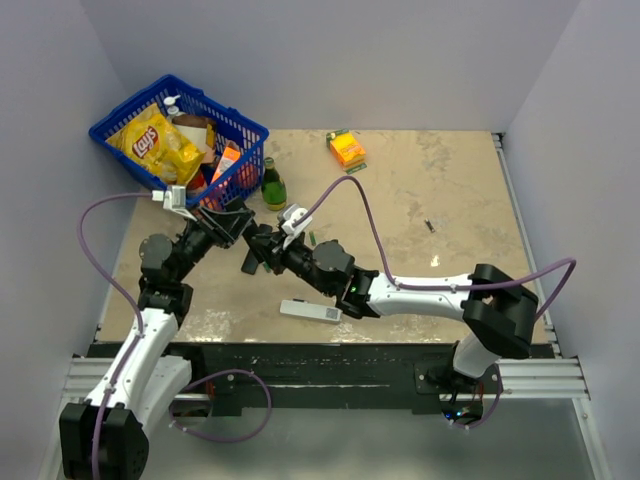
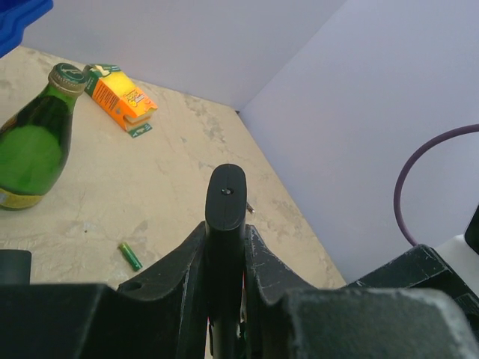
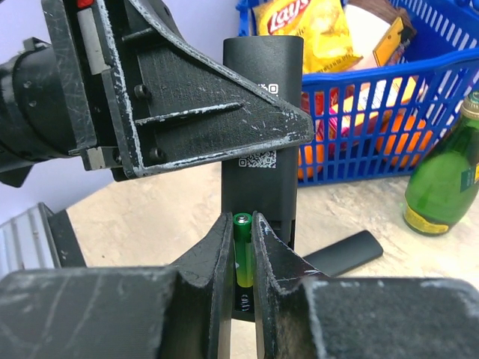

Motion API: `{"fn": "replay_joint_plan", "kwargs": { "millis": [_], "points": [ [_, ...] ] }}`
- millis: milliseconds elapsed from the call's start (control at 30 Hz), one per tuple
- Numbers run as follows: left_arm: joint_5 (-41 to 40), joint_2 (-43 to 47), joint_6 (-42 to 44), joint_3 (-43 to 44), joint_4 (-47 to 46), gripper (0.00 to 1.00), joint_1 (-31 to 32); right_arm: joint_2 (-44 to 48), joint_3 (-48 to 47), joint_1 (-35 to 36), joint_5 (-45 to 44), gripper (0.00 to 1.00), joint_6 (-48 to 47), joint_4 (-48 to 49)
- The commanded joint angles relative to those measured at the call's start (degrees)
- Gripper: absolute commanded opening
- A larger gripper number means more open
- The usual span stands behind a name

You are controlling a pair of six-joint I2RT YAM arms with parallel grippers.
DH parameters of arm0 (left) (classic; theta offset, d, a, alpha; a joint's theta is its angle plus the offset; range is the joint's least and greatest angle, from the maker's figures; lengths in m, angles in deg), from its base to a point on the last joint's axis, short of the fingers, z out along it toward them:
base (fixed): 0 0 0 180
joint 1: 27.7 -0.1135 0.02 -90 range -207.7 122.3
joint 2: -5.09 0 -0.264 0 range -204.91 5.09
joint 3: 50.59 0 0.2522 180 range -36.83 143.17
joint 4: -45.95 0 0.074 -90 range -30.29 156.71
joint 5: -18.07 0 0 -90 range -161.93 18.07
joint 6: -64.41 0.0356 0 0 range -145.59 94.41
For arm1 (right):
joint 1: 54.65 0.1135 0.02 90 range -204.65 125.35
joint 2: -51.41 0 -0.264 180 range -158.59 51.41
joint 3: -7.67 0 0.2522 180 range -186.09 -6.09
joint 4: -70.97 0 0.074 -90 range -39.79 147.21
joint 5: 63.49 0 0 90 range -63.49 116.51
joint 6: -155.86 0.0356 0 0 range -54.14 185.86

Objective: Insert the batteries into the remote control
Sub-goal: Load the battery into the remote control.

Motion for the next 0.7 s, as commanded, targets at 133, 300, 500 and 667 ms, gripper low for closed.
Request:
{"fn": "replay_joint_plan", "kwargs": {
  "millis": [133,300,500,667],
  "points": [
    [-1.6,1.7,-2.8,-0.7,-10.1,0.0,0.3,-1.6,-1.4,0.0,-1.6,0.0,-0.8,-9.2],
    [-0.1,1.2,-3.7,-1.7,-12.2,0.0,0.3,-1.5,-0.2,-1.3,-0.2,0.0,0.6,-8.4],
    [0.1,0.6,-6.8,-4.4,-17.7,0.0,0.3,-2.1,-0.1,-1.3,0.9,0.0,0.1,-7.7],
    [1.1,-0.6,-8.9,-5.2,-21.2,0.0,0.4,-2.7,-1.4,-1.3,0.4,0.02,-0.3,-8.8]
  ]
}}
